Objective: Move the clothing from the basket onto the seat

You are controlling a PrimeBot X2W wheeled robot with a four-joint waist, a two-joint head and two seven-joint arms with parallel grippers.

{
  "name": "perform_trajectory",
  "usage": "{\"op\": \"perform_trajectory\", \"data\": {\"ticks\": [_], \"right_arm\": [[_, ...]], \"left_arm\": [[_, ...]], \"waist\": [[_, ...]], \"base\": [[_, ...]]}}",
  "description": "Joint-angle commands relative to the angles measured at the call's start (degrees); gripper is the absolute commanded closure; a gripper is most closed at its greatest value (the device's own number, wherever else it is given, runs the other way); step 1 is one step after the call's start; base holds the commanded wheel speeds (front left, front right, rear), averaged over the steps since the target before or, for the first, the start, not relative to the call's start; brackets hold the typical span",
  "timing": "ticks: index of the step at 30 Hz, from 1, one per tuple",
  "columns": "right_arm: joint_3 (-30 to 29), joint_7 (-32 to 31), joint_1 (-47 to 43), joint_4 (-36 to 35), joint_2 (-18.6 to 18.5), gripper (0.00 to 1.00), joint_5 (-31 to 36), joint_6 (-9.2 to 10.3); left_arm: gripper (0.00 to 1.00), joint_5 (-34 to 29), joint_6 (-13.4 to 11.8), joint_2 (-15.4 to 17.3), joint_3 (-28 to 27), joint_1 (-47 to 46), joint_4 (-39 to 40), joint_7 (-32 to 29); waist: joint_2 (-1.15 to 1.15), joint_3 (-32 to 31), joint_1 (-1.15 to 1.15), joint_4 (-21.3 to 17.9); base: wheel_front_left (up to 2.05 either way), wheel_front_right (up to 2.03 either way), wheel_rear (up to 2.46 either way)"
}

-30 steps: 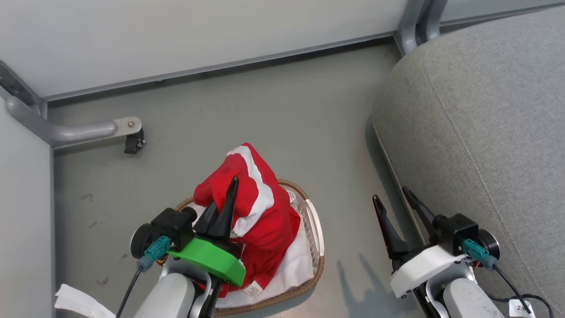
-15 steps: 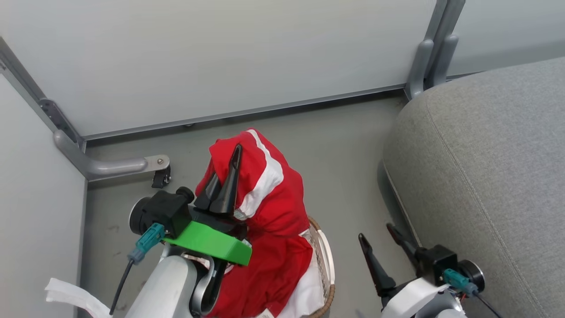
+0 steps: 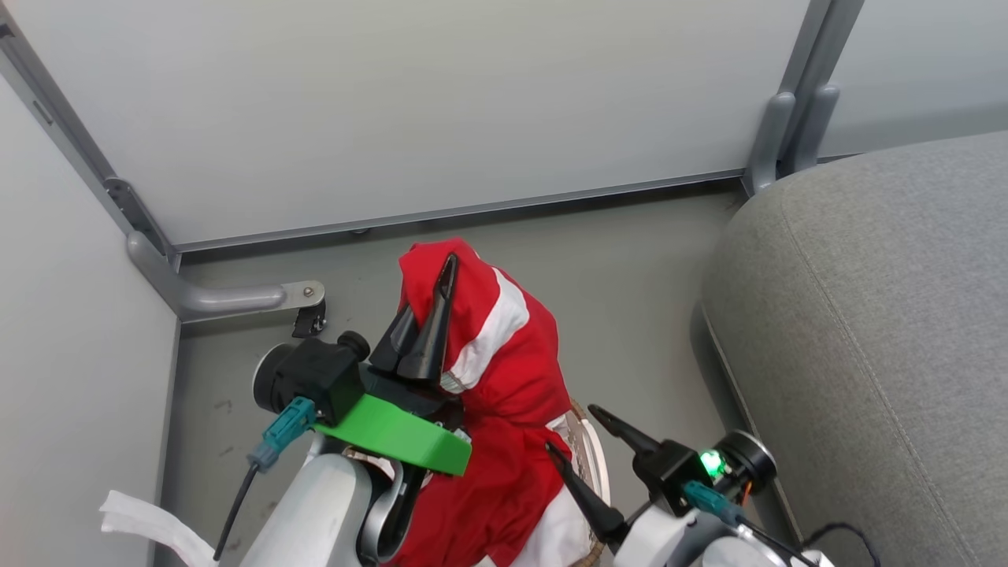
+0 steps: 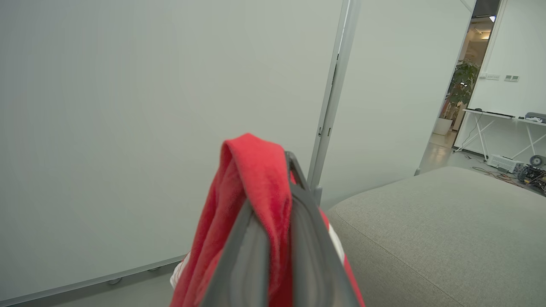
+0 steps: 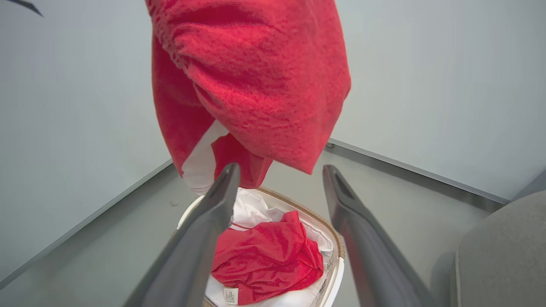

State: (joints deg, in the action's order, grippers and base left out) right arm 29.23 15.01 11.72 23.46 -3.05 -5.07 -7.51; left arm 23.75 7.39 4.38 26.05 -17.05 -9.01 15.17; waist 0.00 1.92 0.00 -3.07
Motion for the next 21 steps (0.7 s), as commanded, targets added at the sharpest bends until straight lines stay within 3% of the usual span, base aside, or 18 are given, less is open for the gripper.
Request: {"op": "perform_trajectory", "data": {"ticks": [1, 5, 14, 15, 16, 17, 21], "right_arm": [[0.24, 0.26, 1.59, 0.92, -0.2, 0.0, 0.86, 0.04], [0.9, 0.26, 5.44, 3.11, 0.05, 0.0, 2.53, 0.04], [4.26, 0.26, 9.69, 4.25, 0.04, 0.0, -1.05, 0.04], [4.7, 0.26, 9.92, 4.38, 0.01, 0.18, -1.58, 0.04], [5.35, 0.26, 10.19, 4.71, 0.01, 0.74, -2.18, 0.04], [5.85, 0.26, 10.27, 4.97, 0.03, 1.0, -2.78, 0.04], [6.32, 0.26, 10.47, 6.42, 0.02, 1.0, -5.64, 0.04]], "left_arm": [[1.0, 0.24, 0.16, -0.12, 0.31, -0.92, 0.33, -0.02], [1.0, 0.79, 0.16, -0.39, 1.62, -1.39, 0.3, -0.02], [1.0, 2.46, 0.16, -0.77, 5.95, -1.77, -0.17, -0.02], [1.0, 2.64, 0.16, -0.79, 6.39, -1.79, -0.08, -0.02], [1.0, 2.72, 0.16, -0.81, 6.85, -1.83, 0.0, -0.02], [1.0, 2.77, 0.16, -0.81, 7.08, -1.83, 0.0, -0.02], [1.0, 3.08, 0.16, -0.85, 7.66, -1.32, -0.29, -0.02]], "waist": [[0.0, 0.17, 0.0, 0.48], [0.0, 0.4, 0.0, 1.57], [0.0, 0.69, 0.0, 4.15], [0.0, 0.7, 0.0, 4.36], [0.0, 0.67, 0.0, 4.65], [0.0, 0.59, 0.0, 4.87], [0.0, 0.44, 0.0, 5.57]], "base": [[0.0, 0.0, 0.0], [0.0, 0.0, 0.0], [0.0, 0.0, 0.0], [0.0, 0.0, 0.0], [0.0, 0.0, 0.0], [0.0, 0.0, 0.0], [0.0, 0.0, 0.0]]}}
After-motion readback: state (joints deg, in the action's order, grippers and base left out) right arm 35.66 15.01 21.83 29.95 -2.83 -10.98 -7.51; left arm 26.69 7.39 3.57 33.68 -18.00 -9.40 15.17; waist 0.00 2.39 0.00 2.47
